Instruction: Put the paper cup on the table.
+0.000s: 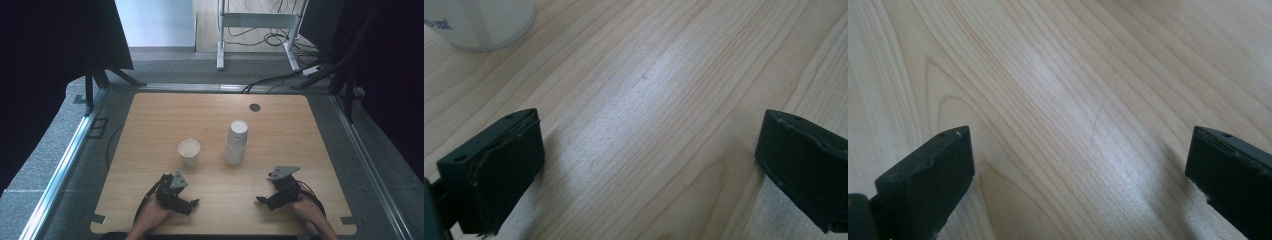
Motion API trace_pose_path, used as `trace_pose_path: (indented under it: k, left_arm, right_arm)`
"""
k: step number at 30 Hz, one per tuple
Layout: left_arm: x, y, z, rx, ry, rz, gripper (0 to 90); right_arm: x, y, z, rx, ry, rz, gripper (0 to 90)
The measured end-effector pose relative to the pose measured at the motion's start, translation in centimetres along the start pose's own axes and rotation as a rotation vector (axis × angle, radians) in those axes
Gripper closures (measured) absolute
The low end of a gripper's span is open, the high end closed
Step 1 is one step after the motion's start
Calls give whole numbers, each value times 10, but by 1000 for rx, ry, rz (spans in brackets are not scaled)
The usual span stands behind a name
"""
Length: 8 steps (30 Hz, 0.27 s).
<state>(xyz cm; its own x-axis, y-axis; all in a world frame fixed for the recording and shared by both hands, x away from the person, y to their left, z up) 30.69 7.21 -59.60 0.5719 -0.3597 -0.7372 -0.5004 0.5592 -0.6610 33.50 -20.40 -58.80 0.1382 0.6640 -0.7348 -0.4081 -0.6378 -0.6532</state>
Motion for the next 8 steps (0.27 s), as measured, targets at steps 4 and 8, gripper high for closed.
trace_pose_path:
  k: [4, 8]
  left_arm:
    - [0, 0, 0, -3, -5, 1, 0]
    - [0, 1, -1, -20, -19, 3, 0]
  right_arm:
    - [2, 2, -2, -4, 4, 0, 0]
    - [3, 2, -4, -3, 15, -36, 0]
Point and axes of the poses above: each handheld gripper's, and its own axes: x roughly forward along the jaws, y roughly out of its underside, z roughly to its left, the point moved 10 cm from there along x, roughly forward along the jaws, and after that the axes turned 13 degrees about -y, right-handed, at the moved point
